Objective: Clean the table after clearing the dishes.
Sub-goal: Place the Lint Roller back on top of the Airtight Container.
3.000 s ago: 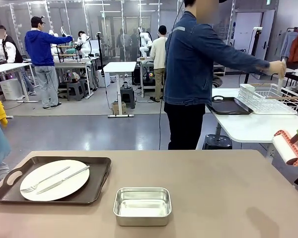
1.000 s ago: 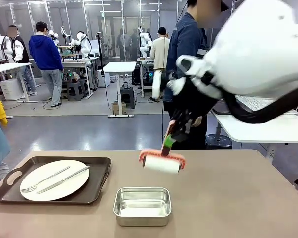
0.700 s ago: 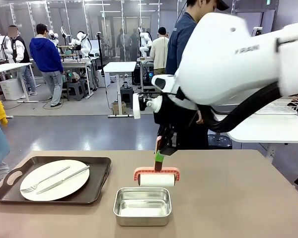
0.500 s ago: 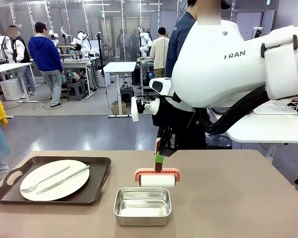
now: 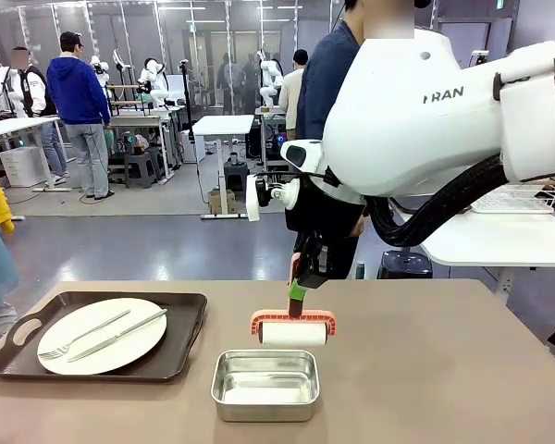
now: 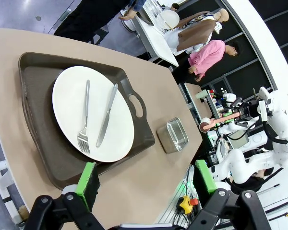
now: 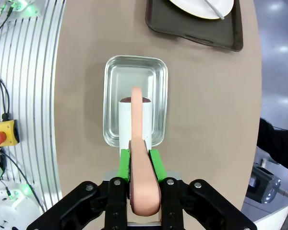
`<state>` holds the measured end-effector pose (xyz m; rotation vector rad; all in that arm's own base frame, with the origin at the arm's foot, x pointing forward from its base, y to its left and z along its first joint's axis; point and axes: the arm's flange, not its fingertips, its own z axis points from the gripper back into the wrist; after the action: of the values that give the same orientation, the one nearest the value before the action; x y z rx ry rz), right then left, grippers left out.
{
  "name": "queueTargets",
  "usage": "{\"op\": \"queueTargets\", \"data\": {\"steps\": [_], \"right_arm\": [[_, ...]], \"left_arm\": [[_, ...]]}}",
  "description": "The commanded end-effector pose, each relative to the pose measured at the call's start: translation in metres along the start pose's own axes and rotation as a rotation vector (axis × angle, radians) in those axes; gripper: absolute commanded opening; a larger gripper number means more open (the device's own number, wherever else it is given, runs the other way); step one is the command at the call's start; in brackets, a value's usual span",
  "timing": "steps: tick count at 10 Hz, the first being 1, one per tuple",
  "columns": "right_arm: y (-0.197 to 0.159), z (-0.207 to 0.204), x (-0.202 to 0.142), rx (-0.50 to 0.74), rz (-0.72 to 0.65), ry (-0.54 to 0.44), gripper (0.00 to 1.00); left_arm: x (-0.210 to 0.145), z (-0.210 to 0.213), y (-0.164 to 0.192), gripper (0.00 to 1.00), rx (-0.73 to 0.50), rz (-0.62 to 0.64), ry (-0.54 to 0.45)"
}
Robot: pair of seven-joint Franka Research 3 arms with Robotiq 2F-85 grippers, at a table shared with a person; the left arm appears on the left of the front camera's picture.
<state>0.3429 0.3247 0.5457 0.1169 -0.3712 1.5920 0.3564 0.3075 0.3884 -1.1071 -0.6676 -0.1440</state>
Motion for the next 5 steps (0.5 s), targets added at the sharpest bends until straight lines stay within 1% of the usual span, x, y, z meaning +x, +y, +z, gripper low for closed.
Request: {"op": "queueTargets", "data": {"steps": [1, 2, 3, 4, 5], "right_arm": [[-0.008, -0.012, 0.012, 0.015, -0.002, 0.000, 0.21], [-0.015, -0.023, 0.023, 0.049, 0.030, 0.015, 0.21], [-0.022, -0.033, 0.031, 0.090, 0.034, 0.009, 0.21], [-0.027, -0.043, 0.039, 0.107, 0.032, 0.039, 0.21], [-0.030, -0.051, 0.043, 0.118, 0.029, 0.034, 0.21]], "left_arm": [[-0.001, 0.003, -0.002, 1.00, 0.003, -0.003, 0.002], [-0.001, 0.003, -0.002, 1.00, 0.003, -0.003, 0.002], [-0.001, 0.003, -0.002, 1.00, 0.003, -0.003, 0.002], [-0.001, 0.003, -0.002, 1.00, 0.003, -0.003, 0.002], [-0.001, 0.003, -0.002, 1.00, 0.003, -0.003, 0.002]]}}
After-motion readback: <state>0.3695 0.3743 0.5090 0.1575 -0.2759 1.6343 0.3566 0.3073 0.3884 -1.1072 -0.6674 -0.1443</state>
